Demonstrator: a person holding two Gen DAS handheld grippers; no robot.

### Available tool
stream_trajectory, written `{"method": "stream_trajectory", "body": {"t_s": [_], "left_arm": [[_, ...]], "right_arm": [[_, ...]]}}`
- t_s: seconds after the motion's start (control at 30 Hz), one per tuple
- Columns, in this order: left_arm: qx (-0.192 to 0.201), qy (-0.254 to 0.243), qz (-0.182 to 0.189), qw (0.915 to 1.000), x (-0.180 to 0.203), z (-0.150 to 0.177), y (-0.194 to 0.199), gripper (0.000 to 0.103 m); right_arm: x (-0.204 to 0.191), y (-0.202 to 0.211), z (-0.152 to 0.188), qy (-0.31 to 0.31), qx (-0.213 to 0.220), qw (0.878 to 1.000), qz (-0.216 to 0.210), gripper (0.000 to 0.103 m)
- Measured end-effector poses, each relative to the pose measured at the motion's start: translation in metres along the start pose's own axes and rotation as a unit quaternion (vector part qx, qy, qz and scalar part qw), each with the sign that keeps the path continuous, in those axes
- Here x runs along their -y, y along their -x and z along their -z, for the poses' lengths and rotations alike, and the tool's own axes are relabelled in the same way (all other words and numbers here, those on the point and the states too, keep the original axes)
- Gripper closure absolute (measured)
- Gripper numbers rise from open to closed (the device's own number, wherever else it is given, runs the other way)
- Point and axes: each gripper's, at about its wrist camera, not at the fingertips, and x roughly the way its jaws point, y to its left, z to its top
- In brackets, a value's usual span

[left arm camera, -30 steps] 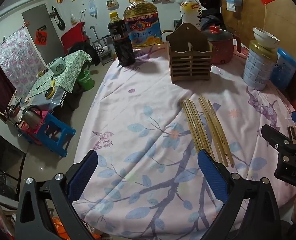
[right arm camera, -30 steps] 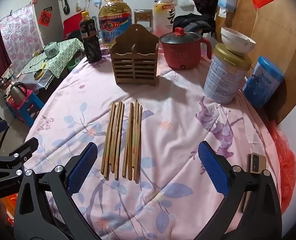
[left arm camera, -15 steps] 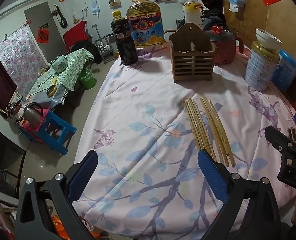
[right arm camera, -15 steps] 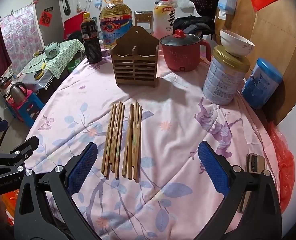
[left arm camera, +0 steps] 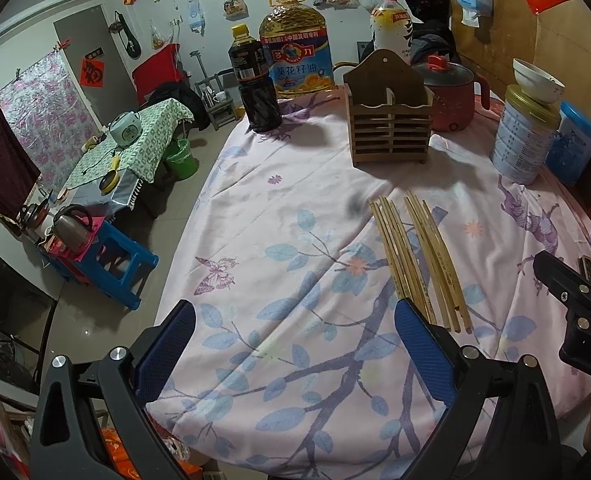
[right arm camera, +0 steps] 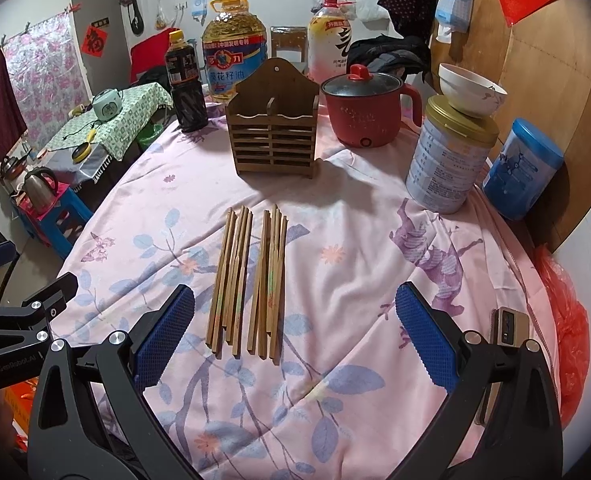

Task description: Organize utensils

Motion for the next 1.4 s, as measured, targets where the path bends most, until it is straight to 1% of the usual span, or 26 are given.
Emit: {"method": "stream_trajectory", "body": {"t_s": [1.4], "left_arm": [[0.002, -0.001, -0.003, 1.0000, 0.0015, 0.0013, 0.0032, 0.006]], "right_arm": [[0.0006, 0.0040, 0.0021, -0.003, 0.005, 1.000, 0.005, 0.006]]}}
